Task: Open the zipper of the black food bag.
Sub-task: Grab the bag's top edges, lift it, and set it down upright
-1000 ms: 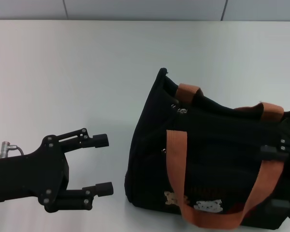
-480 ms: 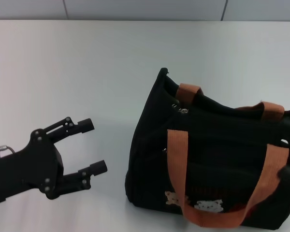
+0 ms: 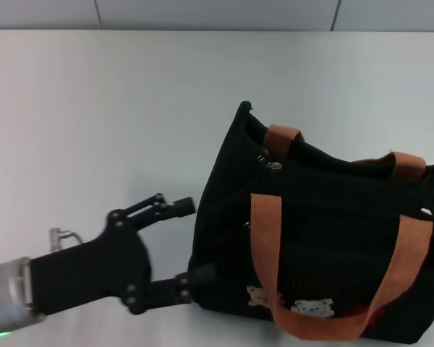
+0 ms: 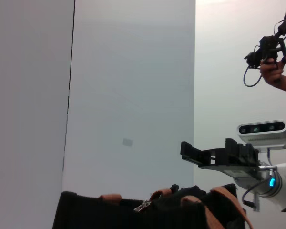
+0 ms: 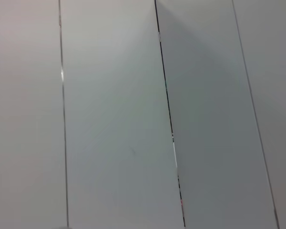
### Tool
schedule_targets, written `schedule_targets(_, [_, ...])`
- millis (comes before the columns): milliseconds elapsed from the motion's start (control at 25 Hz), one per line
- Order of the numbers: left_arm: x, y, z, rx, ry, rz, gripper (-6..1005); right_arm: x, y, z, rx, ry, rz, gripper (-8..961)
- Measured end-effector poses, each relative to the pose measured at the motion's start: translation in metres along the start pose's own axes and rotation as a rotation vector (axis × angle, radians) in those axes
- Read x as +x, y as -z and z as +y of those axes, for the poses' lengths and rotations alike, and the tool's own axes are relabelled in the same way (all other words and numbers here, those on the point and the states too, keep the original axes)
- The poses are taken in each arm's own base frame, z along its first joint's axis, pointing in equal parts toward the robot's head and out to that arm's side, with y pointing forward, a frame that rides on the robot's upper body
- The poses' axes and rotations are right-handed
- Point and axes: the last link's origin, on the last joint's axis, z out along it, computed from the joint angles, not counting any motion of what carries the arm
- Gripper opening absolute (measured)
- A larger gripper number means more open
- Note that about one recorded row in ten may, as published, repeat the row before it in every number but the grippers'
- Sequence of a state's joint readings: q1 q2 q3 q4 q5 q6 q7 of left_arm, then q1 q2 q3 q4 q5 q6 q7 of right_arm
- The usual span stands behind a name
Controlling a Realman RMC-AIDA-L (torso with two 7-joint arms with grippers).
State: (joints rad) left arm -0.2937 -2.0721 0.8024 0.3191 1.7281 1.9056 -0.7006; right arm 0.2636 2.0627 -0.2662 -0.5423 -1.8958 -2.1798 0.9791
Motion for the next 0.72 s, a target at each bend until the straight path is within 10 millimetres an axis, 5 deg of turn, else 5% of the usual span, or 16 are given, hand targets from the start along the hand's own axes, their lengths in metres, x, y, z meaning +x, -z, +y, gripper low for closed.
schedule_targets(80, [-0.013, -0.024, -0.001, 0.012, 0.021, 0.007, 715, 0.000, 0.001, 0.000, 0.010, 0.003, -0.004, 824])
schedule_targets(280, [-0.025, -0.042, -0.004, 0.109, -0.035, 0.003, 698, -0.001, 0.002, -0.001, 0.026, 0.025, -0.016, 824])
schedule_targets(480, [-0.027, -0.044, 0.003, 0.162, -0.260, 0.017, 681, 0.000, 0.001, 0.000, 0.026, 0.018, -0.024, 825])
schedule_targets(720, [-0.029, -0.047, 0.007, 0.175, -0.352, 0.015, 483, 0.000, 0.002, 0.000, 0.034, 0.028, -0.025, 825])
